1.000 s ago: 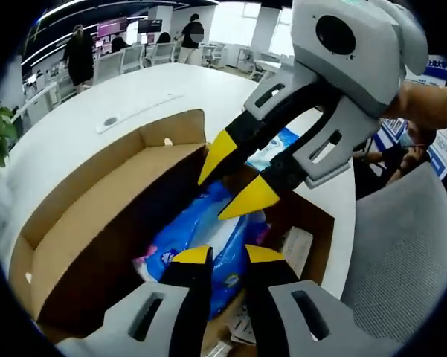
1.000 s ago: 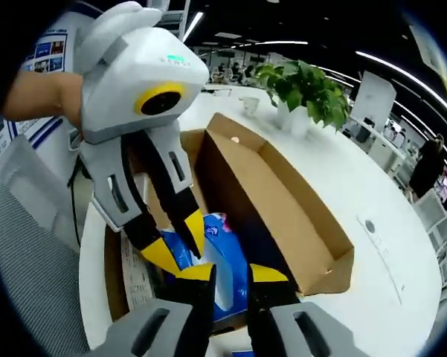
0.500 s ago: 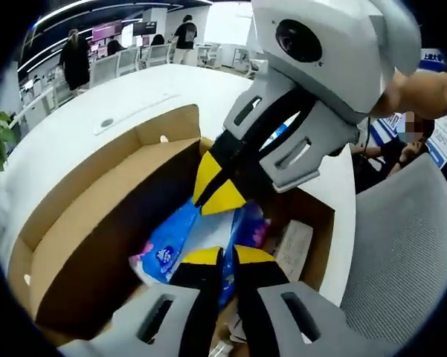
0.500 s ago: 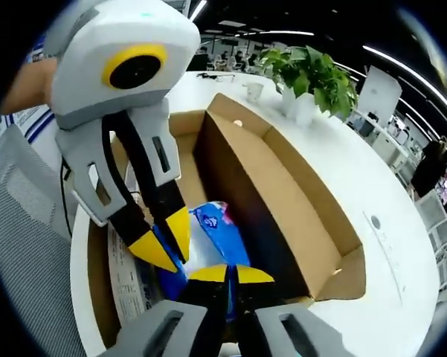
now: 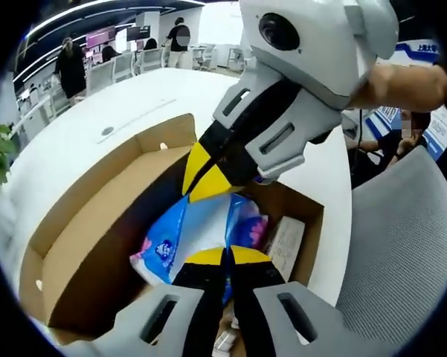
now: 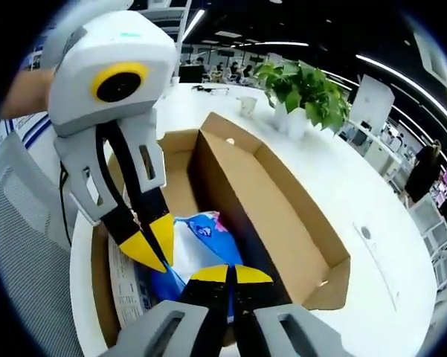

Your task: Operate the shoe box by opening the lid, removing the specified soft item, and placing it in the target area until the item is outside and the box remains undamaged.

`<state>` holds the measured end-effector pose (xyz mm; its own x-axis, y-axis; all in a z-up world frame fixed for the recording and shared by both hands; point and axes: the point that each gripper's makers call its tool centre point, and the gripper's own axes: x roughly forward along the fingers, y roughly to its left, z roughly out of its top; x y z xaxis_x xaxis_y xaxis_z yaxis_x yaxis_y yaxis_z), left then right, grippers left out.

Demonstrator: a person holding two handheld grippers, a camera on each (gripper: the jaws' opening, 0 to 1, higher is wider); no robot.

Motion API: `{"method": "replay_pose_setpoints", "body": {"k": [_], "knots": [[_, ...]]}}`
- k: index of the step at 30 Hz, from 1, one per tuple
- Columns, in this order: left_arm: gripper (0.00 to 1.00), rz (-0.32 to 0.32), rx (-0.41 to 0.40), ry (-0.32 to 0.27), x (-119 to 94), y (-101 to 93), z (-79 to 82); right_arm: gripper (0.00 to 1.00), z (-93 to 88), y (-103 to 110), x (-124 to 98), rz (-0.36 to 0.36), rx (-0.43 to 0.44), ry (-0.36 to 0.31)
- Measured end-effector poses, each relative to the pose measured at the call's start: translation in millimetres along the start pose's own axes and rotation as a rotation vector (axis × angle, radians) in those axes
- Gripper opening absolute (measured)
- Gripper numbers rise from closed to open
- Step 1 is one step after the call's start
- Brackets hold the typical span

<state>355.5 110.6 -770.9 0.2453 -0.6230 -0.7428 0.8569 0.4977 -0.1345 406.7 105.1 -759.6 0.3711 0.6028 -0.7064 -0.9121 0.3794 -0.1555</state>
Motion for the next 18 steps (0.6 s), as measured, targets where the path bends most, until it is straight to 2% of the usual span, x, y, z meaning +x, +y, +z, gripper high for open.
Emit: {"method": "replay_pose_setpoints", "body": {"k": [9,18], "knots": [[0.0,0.014,-0.025,-0.032,-16.4,1.1,11.9,0.0,18.8,-4.1,-9.7,-0.006,-0.01,-0.038],[0.0,0.03,0.018,-0.054,-38.6,-2.9,29.9,0.0,39.4,-8.9,-24.8,-0.002,-0.025,-0.071]]}}
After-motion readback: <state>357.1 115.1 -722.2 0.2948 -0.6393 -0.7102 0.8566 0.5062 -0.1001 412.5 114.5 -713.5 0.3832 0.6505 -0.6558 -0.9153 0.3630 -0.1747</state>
